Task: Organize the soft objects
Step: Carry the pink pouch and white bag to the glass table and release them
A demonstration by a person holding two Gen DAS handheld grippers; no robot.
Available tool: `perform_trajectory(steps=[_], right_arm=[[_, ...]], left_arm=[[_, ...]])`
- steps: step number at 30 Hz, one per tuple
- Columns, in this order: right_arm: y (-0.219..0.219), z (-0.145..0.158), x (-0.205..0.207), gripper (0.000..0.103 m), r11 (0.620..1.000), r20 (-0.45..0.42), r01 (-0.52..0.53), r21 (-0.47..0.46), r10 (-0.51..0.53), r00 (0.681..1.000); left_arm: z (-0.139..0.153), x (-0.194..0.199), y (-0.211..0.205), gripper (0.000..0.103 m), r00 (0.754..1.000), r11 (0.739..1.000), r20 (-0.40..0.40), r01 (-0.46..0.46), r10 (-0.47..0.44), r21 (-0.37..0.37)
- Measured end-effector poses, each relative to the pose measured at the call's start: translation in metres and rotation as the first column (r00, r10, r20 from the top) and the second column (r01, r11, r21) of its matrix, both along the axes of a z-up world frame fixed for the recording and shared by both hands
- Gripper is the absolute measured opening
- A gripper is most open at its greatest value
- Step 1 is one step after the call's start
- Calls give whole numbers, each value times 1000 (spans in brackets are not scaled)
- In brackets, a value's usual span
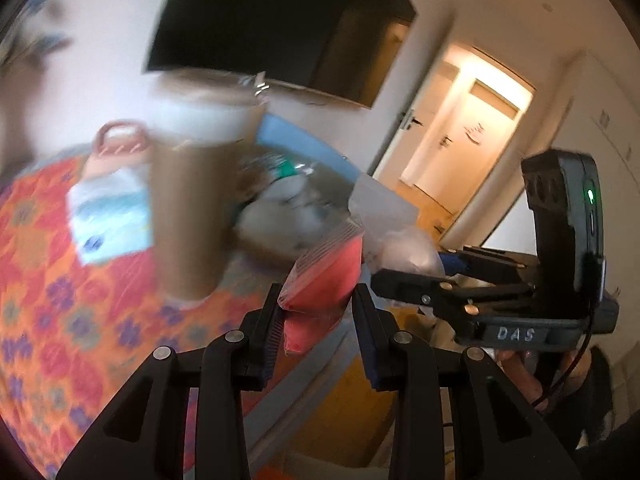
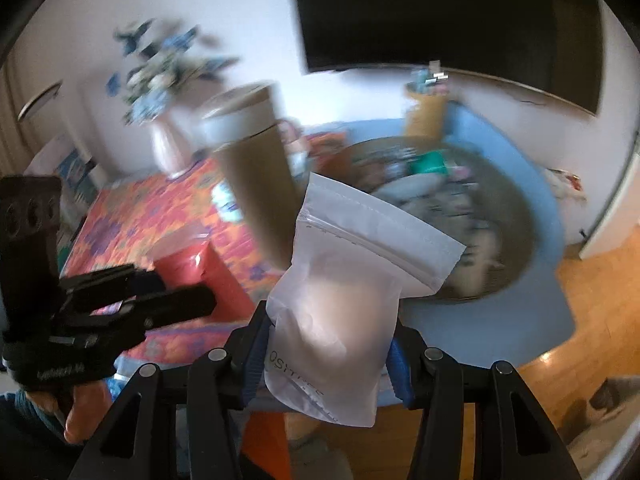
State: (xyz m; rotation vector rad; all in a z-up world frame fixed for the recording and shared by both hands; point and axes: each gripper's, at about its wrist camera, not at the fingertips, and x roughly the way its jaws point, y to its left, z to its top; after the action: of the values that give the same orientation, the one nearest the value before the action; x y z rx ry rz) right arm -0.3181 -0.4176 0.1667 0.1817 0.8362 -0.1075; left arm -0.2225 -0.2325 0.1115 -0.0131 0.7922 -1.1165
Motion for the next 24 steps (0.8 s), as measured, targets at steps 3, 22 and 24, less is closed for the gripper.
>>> perform_trajectory(steps=[3,22,24], right_arm=[[-29,9,0,50,997,29,74,-2,-74,997],[-187,-25,155,52,976,-87,182,117,-172,981],[-199,-30,157,59,968,-77,199,156,-189,979]], left_arm=[[13,-10,-34,31,997,999,65,36,-37,16],[14,42,-192,31,869,896,393,-398,301,195],[9,52,-193,32,858,885,404,-421,317,199]])
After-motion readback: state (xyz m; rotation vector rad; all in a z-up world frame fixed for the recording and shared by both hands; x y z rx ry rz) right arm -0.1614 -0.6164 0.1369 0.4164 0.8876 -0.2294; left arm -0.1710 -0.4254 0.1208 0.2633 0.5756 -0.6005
